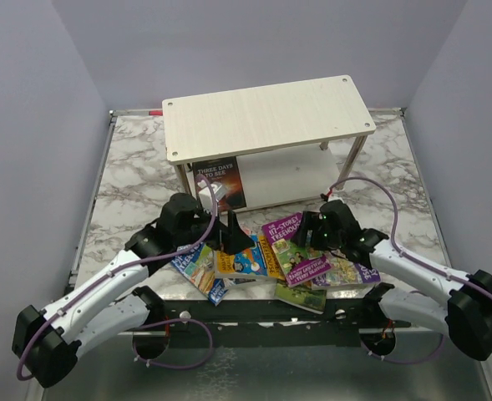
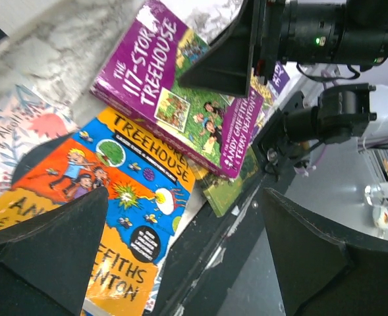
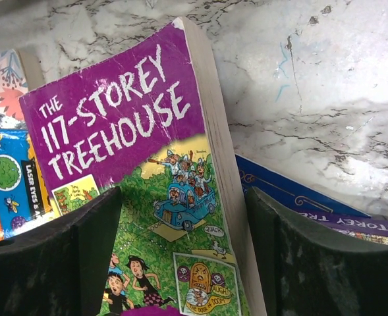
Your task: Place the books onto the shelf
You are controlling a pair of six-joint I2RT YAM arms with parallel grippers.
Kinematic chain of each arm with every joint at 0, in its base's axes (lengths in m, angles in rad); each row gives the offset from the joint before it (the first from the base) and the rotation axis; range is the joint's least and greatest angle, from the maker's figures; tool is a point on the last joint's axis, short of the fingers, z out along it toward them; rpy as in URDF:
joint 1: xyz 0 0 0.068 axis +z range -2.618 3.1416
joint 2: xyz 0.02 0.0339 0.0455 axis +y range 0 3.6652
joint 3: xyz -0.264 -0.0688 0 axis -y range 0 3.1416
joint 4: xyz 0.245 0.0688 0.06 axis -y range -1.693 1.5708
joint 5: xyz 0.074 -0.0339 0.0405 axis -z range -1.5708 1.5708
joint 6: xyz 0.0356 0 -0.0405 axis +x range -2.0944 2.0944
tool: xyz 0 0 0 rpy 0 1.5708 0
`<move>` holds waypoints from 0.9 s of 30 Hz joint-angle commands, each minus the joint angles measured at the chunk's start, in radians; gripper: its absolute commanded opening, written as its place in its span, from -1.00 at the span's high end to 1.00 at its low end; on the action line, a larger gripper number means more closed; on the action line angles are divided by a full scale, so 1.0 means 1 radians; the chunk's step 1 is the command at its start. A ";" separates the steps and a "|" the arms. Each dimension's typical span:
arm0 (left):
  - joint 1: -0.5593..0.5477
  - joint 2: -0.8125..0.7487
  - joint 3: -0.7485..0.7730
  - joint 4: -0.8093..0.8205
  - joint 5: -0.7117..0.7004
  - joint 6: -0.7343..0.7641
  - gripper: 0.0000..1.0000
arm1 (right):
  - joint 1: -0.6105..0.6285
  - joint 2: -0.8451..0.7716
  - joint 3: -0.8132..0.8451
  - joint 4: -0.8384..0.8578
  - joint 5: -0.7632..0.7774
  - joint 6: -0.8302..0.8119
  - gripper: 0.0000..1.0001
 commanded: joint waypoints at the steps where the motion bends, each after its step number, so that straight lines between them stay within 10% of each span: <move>1: -0.059 0.037 0.038 0.008 0.003 -0.054 -0.98 | 0.001 -0.034 -0.050 0.020 -0.083 0.018 -0.46; 12: -0.217 0.180 0.050 0.014 -0.132 -0.109 -0.98 | 0.001 -0.125 -0.110 0.041 -0.133 0.082 0.19; 19: -0.253 0.249 0.050 0.021 -0.191 -0.127 -0.98 | 0.001 -0.164 -0.123 0.053 -0.156 0.105 0.98; 27: -0.254 0.268 0.023 0.019 -0.275 -0.193 -0.98 | 0.001 -0.251 -0.116 0.030 -0.150 0.159 0.99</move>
